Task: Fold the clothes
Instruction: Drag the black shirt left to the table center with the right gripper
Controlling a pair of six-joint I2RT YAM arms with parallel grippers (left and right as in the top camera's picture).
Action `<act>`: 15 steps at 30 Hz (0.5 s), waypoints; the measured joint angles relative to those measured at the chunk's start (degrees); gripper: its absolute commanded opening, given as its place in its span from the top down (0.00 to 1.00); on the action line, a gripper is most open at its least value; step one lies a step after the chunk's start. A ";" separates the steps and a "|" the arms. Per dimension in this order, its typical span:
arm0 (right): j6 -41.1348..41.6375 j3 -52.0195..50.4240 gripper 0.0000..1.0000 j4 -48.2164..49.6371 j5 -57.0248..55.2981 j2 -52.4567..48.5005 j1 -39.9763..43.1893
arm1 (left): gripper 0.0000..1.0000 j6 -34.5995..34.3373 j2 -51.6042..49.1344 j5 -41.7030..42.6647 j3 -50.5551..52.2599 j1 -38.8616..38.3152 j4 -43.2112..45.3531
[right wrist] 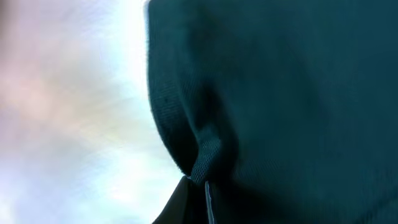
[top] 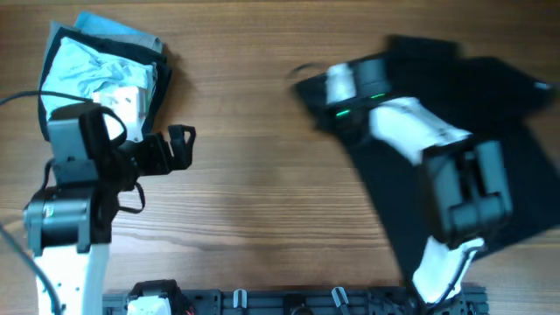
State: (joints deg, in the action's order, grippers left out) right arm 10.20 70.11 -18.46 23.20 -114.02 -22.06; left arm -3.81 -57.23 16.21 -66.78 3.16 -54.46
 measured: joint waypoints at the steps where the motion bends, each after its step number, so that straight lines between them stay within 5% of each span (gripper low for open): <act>1: -0.74 0.00 0.50 0.37 0.13 0.00 -5.07 | 0.00 0.00 0.90 -0.96 -0.70 0.00 0.02; 2: -1.20 0.00 0.36 0.68 0.15 0.00 -8.85 | 0.00 0.00 1.64 -1.86 -1.18 0.00 0.04; 3: -1.57 0.00 0.33 0.92 0.00 0.00 -12.37 | 0.00 0.00 2.60 -2.86 -1.75 0.00 0.07; 8: -4.33 0.13 0.31 -2.05 -6.12 0.83 -27.63 | 0.00 -0.02 6.58 -5.95 -2.67 0.00 0.55; 15: -4.48 0.42 0.27 -7.10 -11.96 12.92 -22.05 | 0.00 -0.37 6.88 -6.56 -2.71 0.00 0.85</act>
State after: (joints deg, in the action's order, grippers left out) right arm 5.72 70.52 -25.56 11.25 -101.10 -44.12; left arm -4.19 -50.35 9.65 -69.49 3.16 -53.60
